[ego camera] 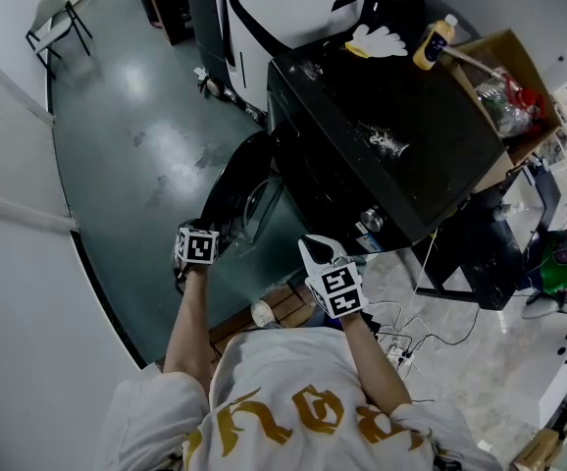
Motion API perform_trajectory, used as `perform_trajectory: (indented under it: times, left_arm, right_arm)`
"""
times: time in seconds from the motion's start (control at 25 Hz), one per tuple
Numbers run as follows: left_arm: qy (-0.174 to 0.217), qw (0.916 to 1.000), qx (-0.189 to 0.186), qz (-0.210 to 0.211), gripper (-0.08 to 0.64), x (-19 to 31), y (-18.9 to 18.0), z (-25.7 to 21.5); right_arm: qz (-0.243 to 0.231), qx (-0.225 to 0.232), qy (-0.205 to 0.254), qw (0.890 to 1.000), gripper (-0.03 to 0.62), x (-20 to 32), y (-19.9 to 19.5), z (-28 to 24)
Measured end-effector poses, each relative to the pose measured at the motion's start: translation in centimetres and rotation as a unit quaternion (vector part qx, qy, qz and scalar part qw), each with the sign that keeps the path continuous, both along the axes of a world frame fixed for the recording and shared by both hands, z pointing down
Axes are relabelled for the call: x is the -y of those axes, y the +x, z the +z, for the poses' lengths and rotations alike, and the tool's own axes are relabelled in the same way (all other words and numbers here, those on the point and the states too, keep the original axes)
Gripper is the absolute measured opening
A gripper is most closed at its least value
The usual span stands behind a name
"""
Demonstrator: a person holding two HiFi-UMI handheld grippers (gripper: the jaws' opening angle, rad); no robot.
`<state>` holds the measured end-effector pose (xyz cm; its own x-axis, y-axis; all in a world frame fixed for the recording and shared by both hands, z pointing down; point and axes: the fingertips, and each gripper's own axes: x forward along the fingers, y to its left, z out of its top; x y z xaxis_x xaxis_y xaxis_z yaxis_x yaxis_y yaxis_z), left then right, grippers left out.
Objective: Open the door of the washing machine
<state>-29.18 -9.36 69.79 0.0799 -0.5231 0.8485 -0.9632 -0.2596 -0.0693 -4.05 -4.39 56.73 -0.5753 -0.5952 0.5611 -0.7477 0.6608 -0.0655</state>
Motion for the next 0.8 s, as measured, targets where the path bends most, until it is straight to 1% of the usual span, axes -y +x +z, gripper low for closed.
perform_trajectory:
  times: [0.24,0.8]
  left_arm:
    - [0.002,1.0000,0.004,-0.004,0.138,0.1,-0.5,0.3]
    - [0.000,1.0000,-0.002,-0.001,0.138,0.2,-0.6,0.3]
  right_arm:
    - [-0.013,-0.016,0.004,1.000,0.018,-0.1,-0.6,0.1]
    - [-0.019,-0.020,-0.001,1.000,0.018,0.3,-1.4,0.6]
